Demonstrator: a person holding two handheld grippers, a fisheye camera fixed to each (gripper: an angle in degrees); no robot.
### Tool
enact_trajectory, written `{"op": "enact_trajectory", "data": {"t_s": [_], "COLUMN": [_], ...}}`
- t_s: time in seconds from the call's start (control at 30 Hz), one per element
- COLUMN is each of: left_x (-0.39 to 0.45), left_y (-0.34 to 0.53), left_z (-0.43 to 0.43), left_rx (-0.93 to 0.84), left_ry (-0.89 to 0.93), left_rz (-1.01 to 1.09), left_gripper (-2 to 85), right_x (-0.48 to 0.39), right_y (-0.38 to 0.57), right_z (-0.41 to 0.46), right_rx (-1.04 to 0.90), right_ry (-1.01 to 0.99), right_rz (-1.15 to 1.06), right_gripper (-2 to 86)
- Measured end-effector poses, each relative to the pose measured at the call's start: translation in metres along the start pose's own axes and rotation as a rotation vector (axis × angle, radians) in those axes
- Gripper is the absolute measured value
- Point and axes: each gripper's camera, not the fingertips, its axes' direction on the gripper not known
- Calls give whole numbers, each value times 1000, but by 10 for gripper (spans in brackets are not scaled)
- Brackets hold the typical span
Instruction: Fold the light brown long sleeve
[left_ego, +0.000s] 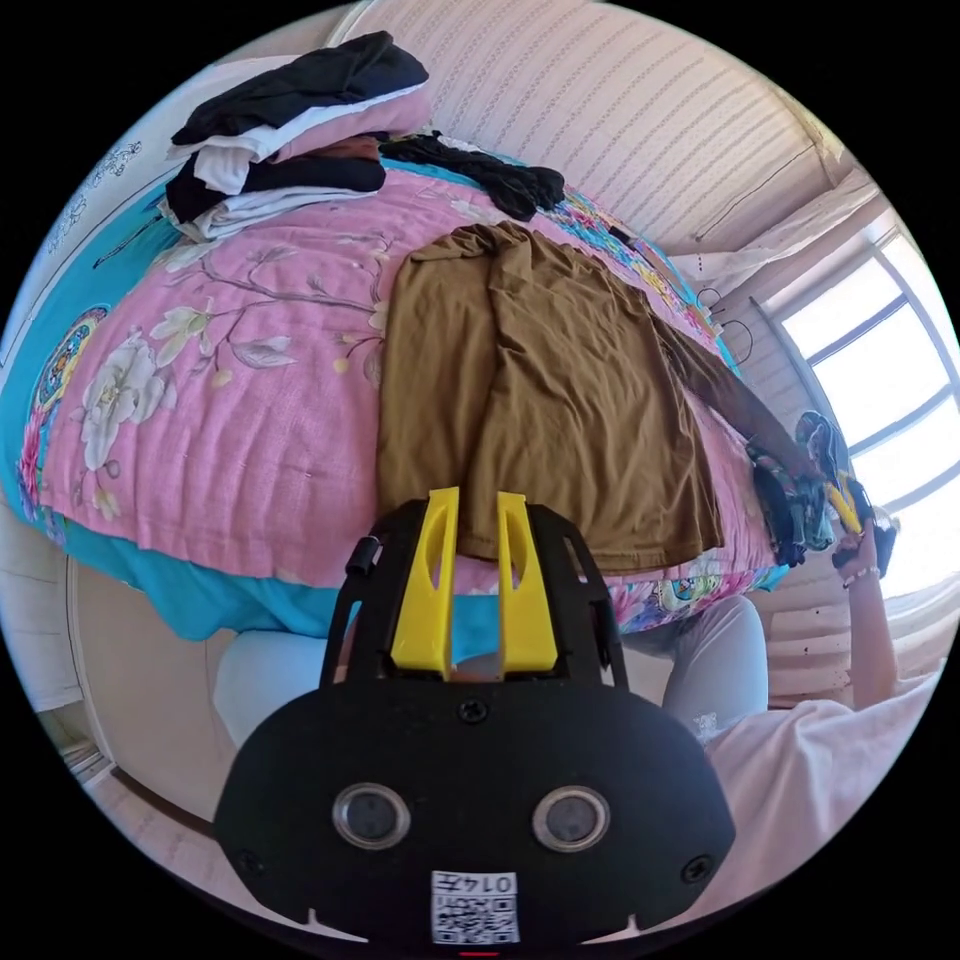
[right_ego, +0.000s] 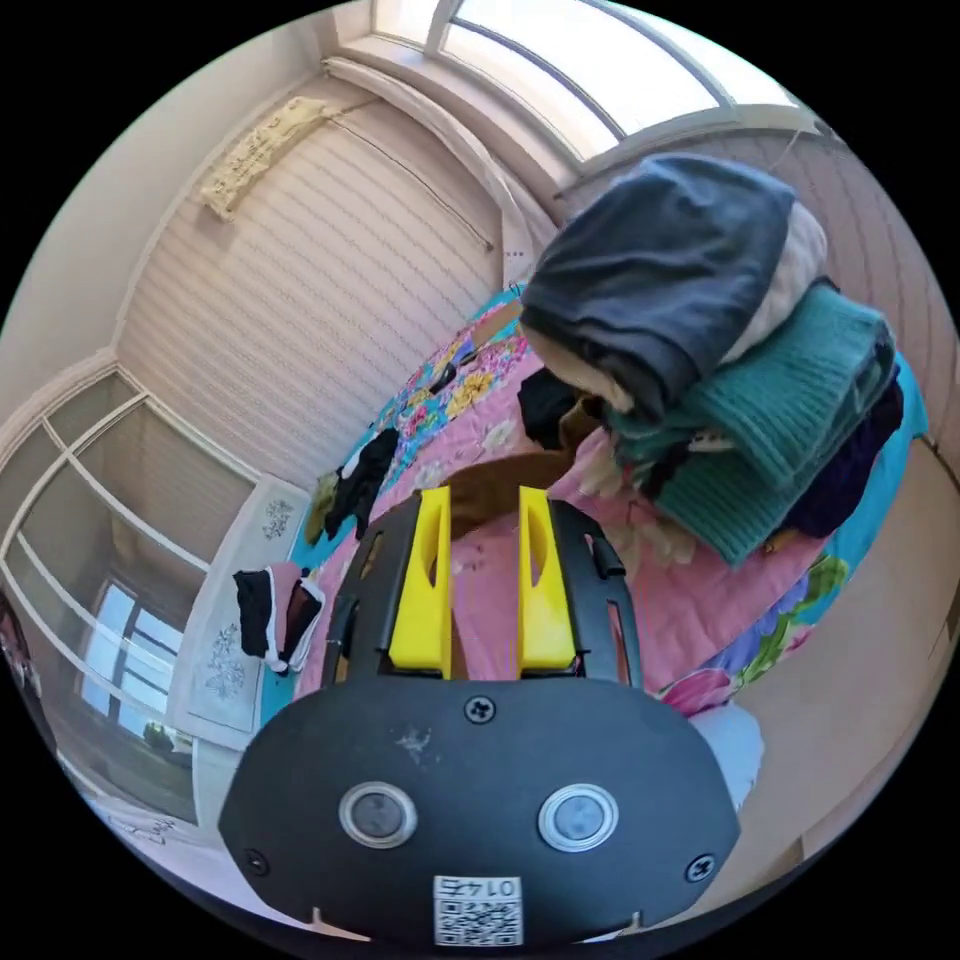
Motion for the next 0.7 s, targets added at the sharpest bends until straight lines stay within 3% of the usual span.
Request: {"op": "enact_trajectory", "data": {"t_s": [0.17,0.37,0.47,0.7], "left_x": [-1,-1,-5,-13], "left_y": [-2,-3,0,7], "left_z": [20,25,24,2], "left_rx": [-77,-101,-93,-71], "left_ry": [-4,-48,-32,30], "left_rz": [5,55,83,135], "left_gripper": [77,67,30,-9], "right_x": [-22,-33,-32,-19], "right_y": [82,129,126,110], "right_z": [97,155,156,124], "right_rx": [-447,-662,-687,-667], "right_ry": [12,101,157,72], "right_rz": [-177,-240,-231,-179], "right_gripper": [96,92,33,7]}}
